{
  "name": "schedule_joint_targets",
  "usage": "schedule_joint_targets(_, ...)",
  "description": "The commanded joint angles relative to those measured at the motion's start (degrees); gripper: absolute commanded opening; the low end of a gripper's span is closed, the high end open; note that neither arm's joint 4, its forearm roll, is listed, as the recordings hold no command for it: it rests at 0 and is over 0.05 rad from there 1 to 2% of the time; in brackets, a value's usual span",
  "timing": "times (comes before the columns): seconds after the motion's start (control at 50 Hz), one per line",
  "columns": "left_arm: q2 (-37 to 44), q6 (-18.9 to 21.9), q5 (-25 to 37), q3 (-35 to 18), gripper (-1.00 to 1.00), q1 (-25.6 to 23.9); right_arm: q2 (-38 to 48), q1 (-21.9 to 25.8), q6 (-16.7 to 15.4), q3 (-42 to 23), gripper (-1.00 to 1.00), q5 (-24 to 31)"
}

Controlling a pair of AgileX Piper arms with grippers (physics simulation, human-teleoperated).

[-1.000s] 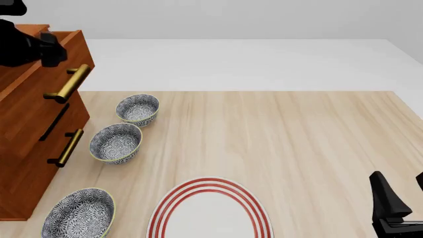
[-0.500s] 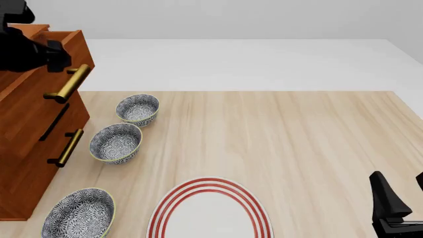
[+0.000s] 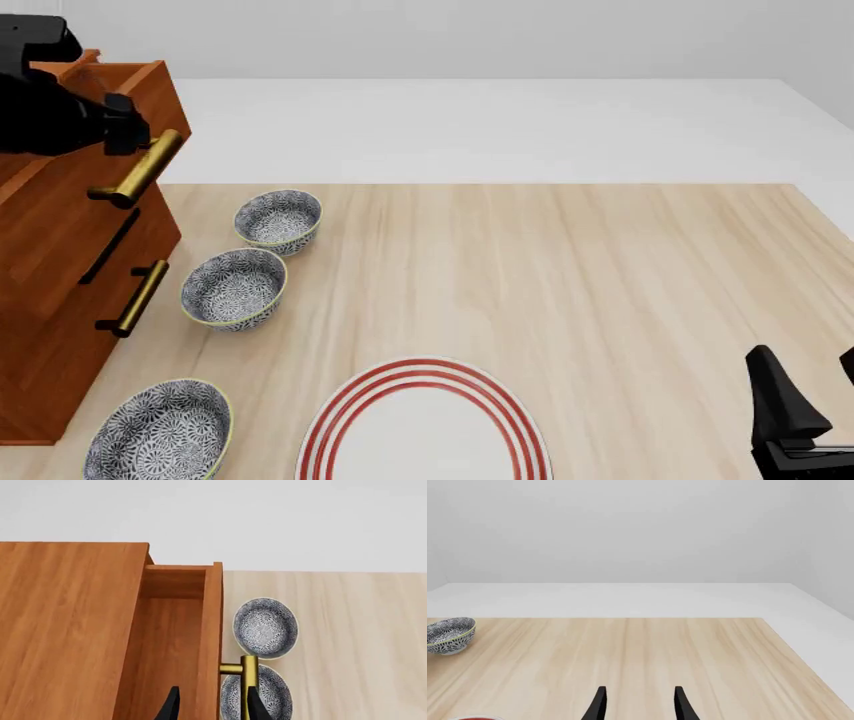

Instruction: Open the top drawer of the cabinet.

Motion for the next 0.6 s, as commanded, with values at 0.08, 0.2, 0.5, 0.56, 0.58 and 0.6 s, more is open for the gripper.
schedule_joint_targets(0.08, 0.4, 0.0, -0.8, 1.0, 1.0, -0.1, 0.0, 0.0, 0.0, 0.0, 1.0, 0.0)
schedule_joint_targets(0.2, 0.5, -0.3, -0.8, 1.7, 1.0, -0.7, 0.0, 0.0, 0.0, 0.0, 1.0, 0.0)
schedule_joint_targets(0.5, 1.1, -1.2, -1.4, 3.6, 1.0, -1.8, 0.0, 0.0, 0.0, 0.0, 1.0, 0.0)
schedule_joint_targets(0.56, 1.3, -1.1, -1.5, 3.8, 1.0, -2.0, 0.0, 0.0, 0.0, 0.0, 1.0, 0.0)
schedule_joint_targets(0.58, 1.3, -1.1, -1.5, 3.8, 1.0, -2.0, 0.0, 0.0, 0.0, 0.0, 1.0, 0.0)
schedule_joint_targets(0.6, 1.3, -1.2, -1.5, 3.8, 1.0, -2.0, 0.0, 0.0, 0.0, 0.0, 1.0, 0.0)
